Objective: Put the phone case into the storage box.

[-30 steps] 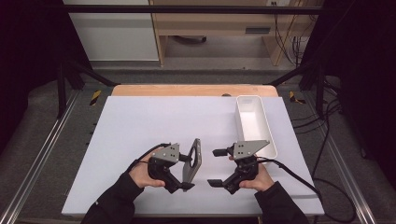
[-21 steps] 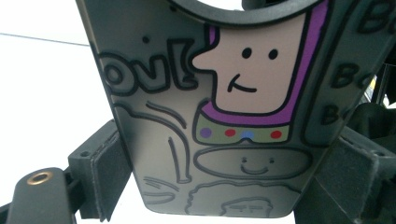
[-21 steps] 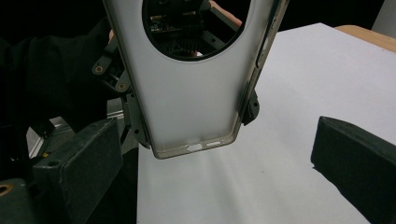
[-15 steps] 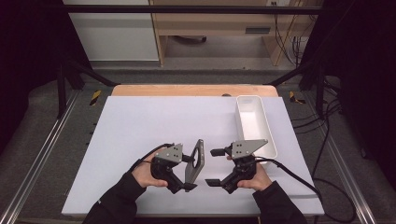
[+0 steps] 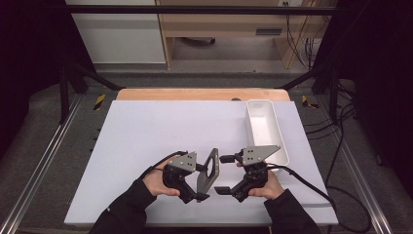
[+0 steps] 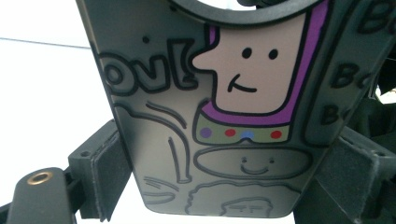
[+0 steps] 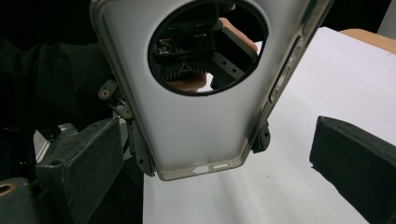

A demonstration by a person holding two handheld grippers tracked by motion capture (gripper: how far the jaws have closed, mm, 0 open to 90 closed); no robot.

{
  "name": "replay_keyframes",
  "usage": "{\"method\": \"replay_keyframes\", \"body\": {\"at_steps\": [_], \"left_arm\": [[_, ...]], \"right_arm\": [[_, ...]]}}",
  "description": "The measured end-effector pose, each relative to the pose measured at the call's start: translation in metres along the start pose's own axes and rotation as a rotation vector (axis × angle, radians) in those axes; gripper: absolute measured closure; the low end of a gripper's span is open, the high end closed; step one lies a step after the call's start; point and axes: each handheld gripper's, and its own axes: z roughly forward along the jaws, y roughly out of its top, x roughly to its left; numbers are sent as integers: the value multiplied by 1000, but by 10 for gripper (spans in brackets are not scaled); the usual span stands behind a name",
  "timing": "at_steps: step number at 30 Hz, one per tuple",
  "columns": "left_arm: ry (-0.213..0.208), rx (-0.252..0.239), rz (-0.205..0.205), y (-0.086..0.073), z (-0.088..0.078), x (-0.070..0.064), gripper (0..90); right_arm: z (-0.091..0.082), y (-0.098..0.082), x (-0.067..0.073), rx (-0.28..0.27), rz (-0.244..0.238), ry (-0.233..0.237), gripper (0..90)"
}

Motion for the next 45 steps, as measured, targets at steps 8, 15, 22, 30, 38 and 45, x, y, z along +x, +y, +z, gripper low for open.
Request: {"method": "replay_keyframes", "body": {"at_steps": [8, 15, 22, 30, 38, 45], "left_arm": [[-12, 8, 10, 1, 6, -1, 117], [-21, 17, 18, 2, 11, -2, 117], [-30, 26, 21, 3, 15, -3, 117], [-42, 35, 26, 4, 20, -3, 117], [-51, 43, 26, 5, 22, -3, 117], [-56, 50, 28, 5, 23, -4, 117]], "right_arm": [[1, 0, 0, -5, 2, 4, 29], [1, -1, 0, -9, 3, 10, 32], [2, -1, 0, -8, 0, 17, 35], [3, -2, 0, -5, -6, 28, 47], [4, -3, 1, -8, -14, 43, 81], [4, -3, 1, -4, -23, 56, 109]]}}
